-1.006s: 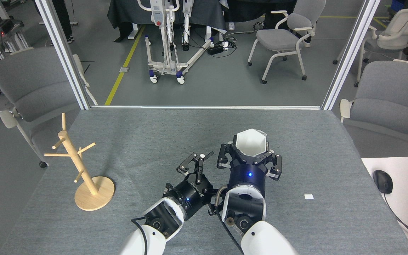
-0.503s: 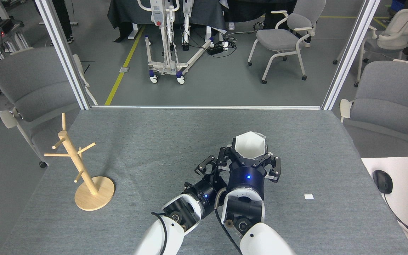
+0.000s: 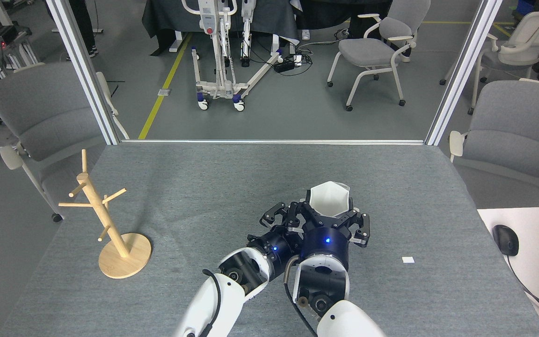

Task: Hang cup on storage rack
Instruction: 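Bring the left gripper to the cup and grasp it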

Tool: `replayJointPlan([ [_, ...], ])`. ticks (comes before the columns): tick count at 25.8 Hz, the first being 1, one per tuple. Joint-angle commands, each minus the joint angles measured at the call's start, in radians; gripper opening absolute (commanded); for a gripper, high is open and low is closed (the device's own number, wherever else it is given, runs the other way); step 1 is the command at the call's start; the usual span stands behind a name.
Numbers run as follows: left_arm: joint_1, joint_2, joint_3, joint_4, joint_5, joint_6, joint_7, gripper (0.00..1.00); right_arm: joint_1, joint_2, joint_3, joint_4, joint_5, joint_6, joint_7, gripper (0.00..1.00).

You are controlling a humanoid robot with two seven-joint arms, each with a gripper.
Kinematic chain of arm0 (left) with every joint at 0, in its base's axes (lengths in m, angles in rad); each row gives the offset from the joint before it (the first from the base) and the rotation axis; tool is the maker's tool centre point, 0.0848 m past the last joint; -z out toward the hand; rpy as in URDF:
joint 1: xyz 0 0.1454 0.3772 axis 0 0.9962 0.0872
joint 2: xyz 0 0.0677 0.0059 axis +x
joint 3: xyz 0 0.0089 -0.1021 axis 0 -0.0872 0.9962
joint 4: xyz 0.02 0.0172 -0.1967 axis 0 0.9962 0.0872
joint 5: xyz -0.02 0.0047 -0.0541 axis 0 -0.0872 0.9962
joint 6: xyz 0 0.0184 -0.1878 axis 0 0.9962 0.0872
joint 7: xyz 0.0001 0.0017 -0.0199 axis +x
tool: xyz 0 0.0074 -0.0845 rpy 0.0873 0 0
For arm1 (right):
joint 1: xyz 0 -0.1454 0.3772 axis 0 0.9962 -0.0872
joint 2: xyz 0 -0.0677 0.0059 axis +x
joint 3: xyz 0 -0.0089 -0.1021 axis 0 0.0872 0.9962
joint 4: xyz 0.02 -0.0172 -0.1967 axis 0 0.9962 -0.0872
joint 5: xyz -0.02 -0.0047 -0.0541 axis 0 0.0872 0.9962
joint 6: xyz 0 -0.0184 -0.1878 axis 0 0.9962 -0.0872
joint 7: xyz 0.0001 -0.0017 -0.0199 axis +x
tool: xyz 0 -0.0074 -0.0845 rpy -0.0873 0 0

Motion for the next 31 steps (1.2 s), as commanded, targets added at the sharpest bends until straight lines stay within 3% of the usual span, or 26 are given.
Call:
replayJointPlan([
  [1,-0.002,0.0,-0.002,0.003,0.048,-0.033,-0.046,0.99,0.005,0.001,0.001,0.0,0.0,0.002,0.0,0.35],
  [27,-0.03,0.0,0.006,-0.022,0.208,-0.007,-0.068,0.99,0.072,0.062,0.076,0.041,0.0,0.016,-0.02,0.32],
  [29,-0.03,0.0,0.008,-0.023,0.206,-0.005,-0.065,0.91,0.081,0.069,0.076,0.043,0.0,0.016,-0.045,0.31],
  [31,-0.029,0.002,0.008,-0.023,0.206,-0.005,-0.063,0.71,0.095,0.079,0.076,0.051,0.0,0.017,-0.062,0.31],
])
